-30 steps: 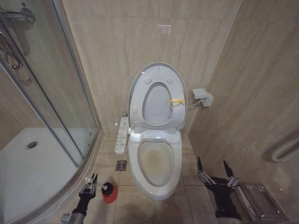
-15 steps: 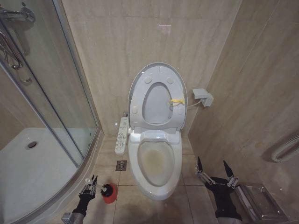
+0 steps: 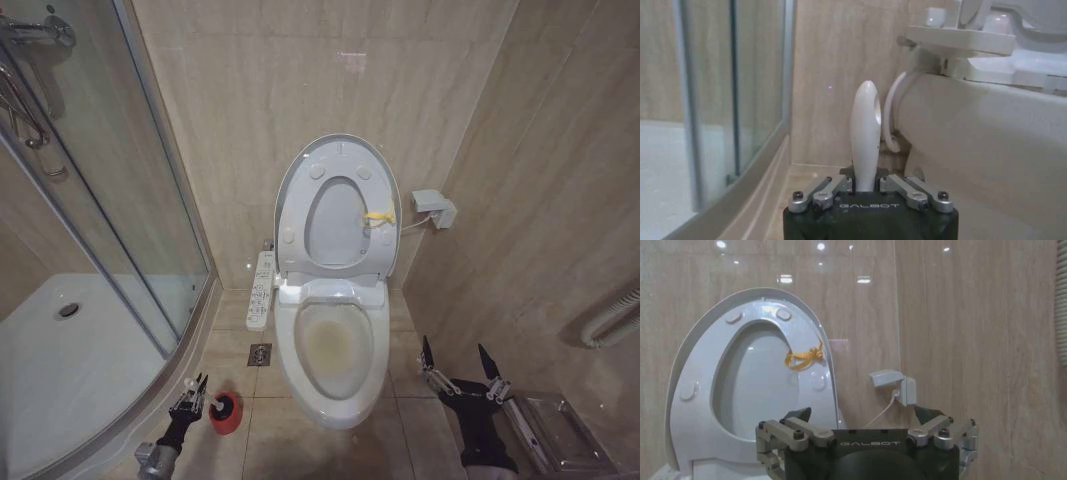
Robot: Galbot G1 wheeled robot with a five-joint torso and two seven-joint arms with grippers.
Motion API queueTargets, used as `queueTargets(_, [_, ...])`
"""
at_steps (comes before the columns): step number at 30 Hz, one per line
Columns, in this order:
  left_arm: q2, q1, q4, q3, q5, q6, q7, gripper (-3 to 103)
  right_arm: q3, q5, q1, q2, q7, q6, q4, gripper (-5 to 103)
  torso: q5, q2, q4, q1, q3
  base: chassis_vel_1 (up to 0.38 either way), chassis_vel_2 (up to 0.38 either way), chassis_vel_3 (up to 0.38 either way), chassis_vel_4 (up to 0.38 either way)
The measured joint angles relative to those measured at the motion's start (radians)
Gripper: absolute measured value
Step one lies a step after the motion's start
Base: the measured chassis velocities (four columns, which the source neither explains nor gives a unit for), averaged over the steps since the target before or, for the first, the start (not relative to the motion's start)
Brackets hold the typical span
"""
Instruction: Open the toilet lid, clean the toilet bowl with a toilet brush, close the toilet lid, and flush.
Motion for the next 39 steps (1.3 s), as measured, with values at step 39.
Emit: queueTargets(39, [0.006,0.053,-0.110,0.001,0.065,0.121,-0.047,18,0.000,0.000,0.000,0.000,0.000,0.000,0.000,100,-0.0002,0.000,0.0001,0.000,0.000,0.000,0.000,0.000,0.000])
